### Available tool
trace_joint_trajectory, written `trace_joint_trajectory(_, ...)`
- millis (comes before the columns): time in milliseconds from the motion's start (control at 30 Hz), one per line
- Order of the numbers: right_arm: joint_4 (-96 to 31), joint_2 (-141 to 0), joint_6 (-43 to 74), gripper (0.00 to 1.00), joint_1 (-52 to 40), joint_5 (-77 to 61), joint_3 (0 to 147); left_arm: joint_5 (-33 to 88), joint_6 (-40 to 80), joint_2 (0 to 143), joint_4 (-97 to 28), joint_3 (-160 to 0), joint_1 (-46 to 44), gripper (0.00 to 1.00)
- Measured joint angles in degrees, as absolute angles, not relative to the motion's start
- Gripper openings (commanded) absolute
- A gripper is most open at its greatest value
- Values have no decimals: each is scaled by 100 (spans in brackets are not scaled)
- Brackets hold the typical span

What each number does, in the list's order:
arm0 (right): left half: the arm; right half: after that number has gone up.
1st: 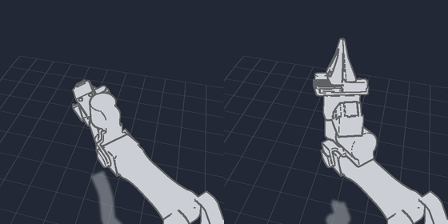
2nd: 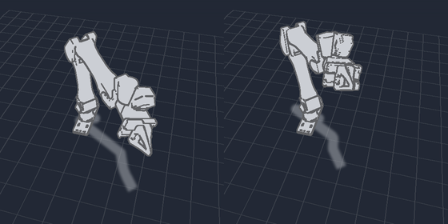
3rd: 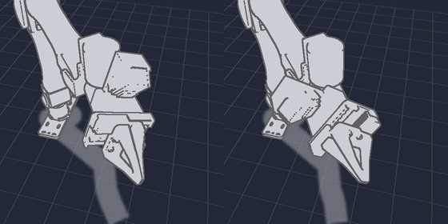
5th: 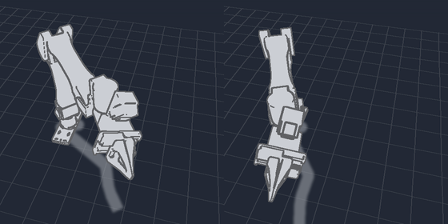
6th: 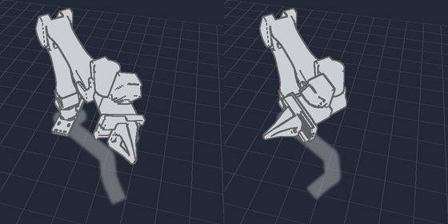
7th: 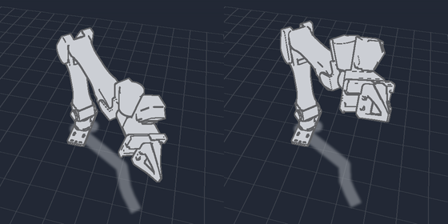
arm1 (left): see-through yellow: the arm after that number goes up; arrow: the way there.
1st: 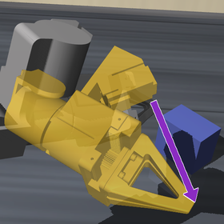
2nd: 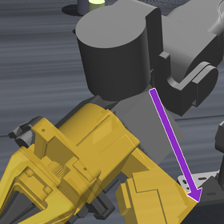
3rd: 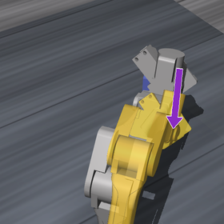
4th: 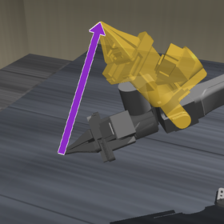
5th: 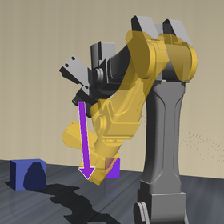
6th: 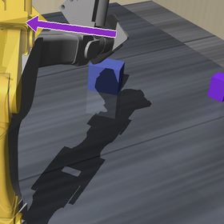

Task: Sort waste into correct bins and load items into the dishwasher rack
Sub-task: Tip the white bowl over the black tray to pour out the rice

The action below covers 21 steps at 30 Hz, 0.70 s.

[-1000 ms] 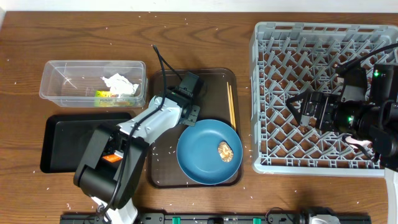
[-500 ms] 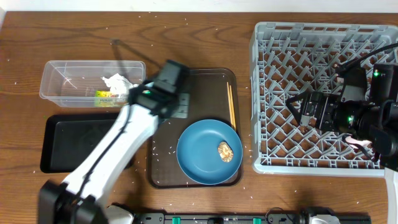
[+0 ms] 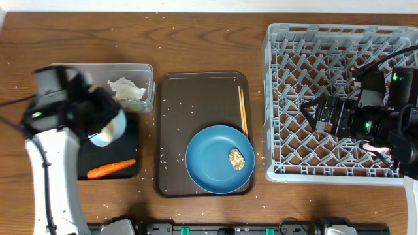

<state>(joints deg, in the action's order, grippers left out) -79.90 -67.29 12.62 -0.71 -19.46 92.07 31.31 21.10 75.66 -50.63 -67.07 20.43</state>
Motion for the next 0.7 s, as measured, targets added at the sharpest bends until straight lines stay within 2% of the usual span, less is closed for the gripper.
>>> trace_joint_trajectory(267, -7990, -6735, 1262, 99, -71, -1946, 9207, 5653, 1210, 7590, -3754, -5363, 4093, 6)
trace_joint_trajectory(567, -7992, -6740, 1275, 99, -71, -1949, 9207, 7780, 950, 7607, -1116, -3474, 5301, 7)
trace_joint_trajectory(700, -7992, -6740, 1282, 99, -71, -1949, 9207, 8309, 854, 7607, -753, -3105, 5642, 6)
